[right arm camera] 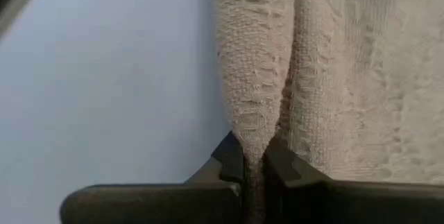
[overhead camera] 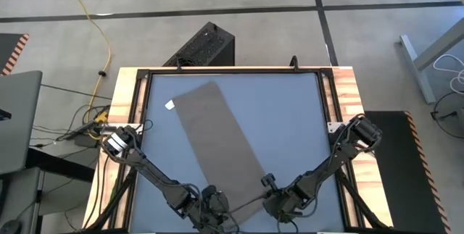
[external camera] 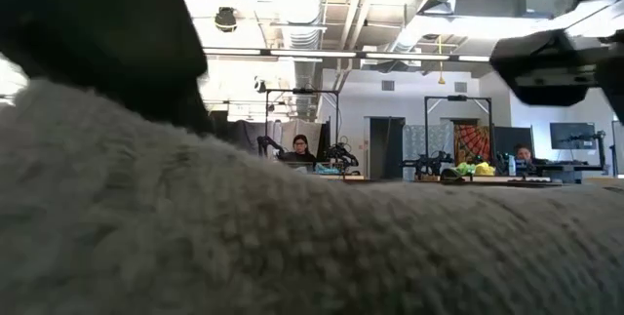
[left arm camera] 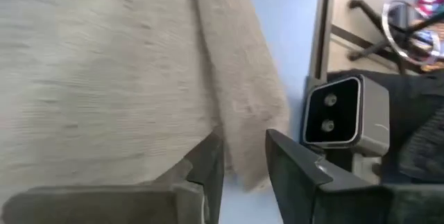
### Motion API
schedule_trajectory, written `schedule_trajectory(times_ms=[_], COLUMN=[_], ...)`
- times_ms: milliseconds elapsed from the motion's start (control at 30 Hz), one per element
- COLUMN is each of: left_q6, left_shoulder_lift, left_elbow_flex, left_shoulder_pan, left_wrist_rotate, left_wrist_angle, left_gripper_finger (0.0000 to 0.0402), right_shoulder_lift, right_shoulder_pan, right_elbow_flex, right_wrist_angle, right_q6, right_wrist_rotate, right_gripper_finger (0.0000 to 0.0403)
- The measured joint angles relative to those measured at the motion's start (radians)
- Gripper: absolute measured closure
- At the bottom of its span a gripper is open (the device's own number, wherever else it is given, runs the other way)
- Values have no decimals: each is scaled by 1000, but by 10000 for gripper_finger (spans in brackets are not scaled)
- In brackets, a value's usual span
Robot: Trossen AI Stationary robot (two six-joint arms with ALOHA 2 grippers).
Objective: Roll towel into tight, uniform cylinder
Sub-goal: Roll the gray towel
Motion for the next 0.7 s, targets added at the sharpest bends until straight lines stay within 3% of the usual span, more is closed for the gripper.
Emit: schedule_trajectory(times_ms=[100,233,333,467,700], left_q6=[23,85,129,199,148], left_shoulder_lift=[-49,-80,-40,39,64], left_elbow_flex=[0,2,3,8,18], left_shoulder_pan=[-25,-60,-58,-36,-11], left_wrist_rotate=[-113,-303,-294,-237,-143], left_wrist_angle=[-35,48,166,304,200], left_gripper_finger=[305,304,304,303,303], right_shoulder_lift=[-11,-19,-14,-13,-13], right_shoulder_pan=[-57,-160,-231,-309,-413], right_elbow_flex=[0,-2,-4,-5,-5], right_wrist_angle=[1,29,42,43,44], right_q6=[50,88,111,135,175], right_wrist_rotate=[-153,-419,-587,-714,-812], right_gripper_finger=[371,370,369,368,367])
